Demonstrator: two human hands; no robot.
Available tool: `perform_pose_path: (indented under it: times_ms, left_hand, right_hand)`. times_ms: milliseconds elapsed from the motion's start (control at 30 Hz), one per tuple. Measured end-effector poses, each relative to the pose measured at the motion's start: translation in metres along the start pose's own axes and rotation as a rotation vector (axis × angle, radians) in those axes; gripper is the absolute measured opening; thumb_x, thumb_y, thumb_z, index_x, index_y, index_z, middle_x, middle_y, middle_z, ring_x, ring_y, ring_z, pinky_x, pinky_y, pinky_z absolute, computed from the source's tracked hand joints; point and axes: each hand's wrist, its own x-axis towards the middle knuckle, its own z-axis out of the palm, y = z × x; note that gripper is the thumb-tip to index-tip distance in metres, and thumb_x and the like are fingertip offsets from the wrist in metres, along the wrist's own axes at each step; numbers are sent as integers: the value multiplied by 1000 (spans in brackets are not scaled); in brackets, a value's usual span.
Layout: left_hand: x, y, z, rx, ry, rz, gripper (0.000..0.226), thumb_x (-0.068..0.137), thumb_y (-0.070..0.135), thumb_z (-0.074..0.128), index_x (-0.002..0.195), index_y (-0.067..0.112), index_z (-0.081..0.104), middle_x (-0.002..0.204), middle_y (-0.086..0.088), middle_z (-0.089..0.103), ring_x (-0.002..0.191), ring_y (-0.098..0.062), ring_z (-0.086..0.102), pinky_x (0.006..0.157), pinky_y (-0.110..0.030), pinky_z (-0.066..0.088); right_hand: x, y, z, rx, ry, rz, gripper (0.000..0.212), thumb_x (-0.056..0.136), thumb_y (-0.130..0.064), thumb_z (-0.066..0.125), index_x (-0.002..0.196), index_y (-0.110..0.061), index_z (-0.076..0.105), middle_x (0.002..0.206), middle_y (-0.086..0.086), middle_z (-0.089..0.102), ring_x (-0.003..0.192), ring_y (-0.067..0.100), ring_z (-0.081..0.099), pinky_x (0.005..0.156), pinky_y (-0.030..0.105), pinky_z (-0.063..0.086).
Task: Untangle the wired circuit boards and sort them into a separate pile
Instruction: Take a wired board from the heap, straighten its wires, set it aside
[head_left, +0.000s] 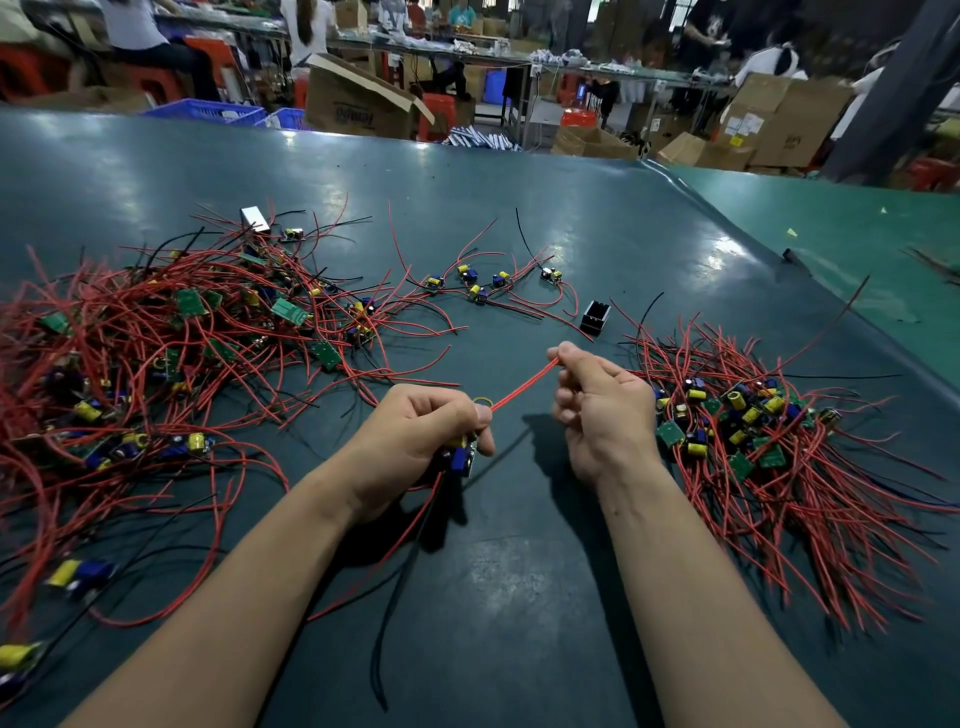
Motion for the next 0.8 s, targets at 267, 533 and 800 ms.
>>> perform_pose_path:
  times_ms: [267, 533, 800]
  left_hand:
    - [3, -5, 0, -219, 129, -14, 21, 80, 29, 69, 67, 14, 75, 52, 5, 47, 49, -13, 36, 52, -25, 25]
    - [3, -5, 0, -307, 126, 7, 27, 80, 28, 65, 89, 5, 77, 73, -19, 66, 57, -26, 62, 52, -27, 53]
    - [12, -4, -20, -363, 515, 193, 22, 90, 31, 61, 90, 15, 76, 69, 3, 58, 56, -8, 42, 50, -23, 32]
  right_hand:
    - [-1, -6, -6, -167, -72, 69, 25, 96, -24, 60, 76, -10, 63, 57, 0, 50, 35, 4, 40, 32, 14, 24]
    - [-35, -2, 7, -532, -826, 290, 22, 89, -33, 65, 72, -20, 64, 51, -5, 55, 35, 4, 44, 31, 13, 27]
    - [-24, -16, 13, -56, -285, -5, 8, 90, -15, 66, 92, -8, 67, 70, 1, 70, 45, 9, 58, 36, 15, 37]
